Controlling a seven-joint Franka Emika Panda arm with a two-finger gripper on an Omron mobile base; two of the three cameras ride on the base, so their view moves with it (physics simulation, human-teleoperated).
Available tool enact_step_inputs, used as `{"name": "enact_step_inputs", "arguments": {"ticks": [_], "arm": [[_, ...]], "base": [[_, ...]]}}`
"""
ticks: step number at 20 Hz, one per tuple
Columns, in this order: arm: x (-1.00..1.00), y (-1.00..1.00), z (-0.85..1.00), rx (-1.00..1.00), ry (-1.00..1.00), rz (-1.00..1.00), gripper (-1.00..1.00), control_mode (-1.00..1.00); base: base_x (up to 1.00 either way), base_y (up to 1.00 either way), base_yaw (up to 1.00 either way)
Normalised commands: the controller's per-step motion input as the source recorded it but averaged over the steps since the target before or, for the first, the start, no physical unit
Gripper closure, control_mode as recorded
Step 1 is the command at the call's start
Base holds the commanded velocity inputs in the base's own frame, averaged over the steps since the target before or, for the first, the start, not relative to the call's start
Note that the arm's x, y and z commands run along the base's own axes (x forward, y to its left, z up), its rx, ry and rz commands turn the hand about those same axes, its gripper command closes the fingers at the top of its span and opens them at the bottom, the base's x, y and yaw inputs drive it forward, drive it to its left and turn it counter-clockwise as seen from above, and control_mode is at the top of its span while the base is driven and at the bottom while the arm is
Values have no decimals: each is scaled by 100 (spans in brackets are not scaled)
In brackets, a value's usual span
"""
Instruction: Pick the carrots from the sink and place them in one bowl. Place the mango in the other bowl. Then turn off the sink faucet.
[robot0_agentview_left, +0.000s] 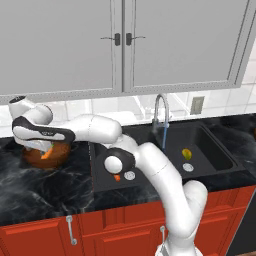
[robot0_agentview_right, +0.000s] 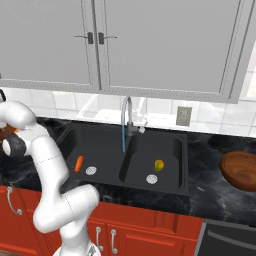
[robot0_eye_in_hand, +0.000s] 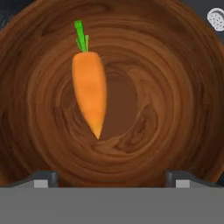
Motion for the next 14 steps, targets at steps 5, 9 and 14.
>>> {"name": "enact_step_inputs", "arguments": {"ticks": [5, 9, 14], "arm": [[-61, -70, 30, 0, 0, -1, -100, -100], [-67, -100, 28, 5, 0, 0, -100, -100], [-89, -100, 18, 17, -2, 0, -100, -100]], "base": [[0, 0, 0], [0, 0, 0], [0, 0, 0]]}}
